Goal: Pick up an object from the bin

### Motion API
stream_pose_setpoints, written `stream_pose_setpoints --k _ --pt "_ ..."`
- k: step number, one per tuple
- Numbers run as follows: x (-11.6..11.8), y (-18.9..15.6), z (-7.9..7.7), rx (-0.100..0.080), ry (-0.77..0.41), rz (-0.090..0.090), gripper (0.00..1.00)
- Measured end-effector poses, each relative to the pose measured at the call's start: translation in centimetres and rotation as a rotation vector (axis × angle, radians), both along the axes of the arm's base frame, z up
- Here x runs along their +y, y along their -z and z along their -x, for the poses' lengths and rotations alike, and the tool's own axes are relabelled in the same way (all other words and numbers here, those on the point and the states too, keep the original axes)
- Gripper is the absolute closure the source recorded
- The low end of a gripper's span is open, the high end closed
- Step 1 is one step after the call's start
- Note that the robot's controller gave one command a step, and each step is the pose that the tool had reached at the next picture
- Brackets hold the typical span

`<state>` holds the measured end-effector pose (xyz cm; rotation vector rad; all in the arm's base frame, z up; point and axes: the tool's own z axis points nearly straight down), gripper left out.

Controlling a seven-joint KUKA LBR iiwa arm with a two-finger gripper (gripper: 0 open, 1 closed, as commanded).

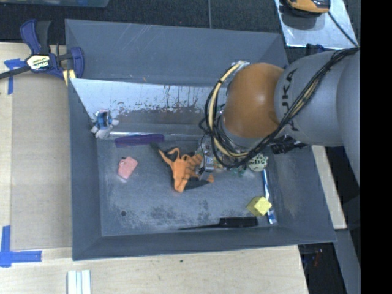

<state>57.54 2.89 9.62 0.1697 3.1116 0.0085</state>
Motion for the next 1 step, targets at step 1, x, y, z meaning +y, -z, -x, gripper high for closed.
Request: stream_pose_setpoints --k 1 --pt "-0.02 -1.67 -0.16 -0.007 0.001 0.0 1.0"
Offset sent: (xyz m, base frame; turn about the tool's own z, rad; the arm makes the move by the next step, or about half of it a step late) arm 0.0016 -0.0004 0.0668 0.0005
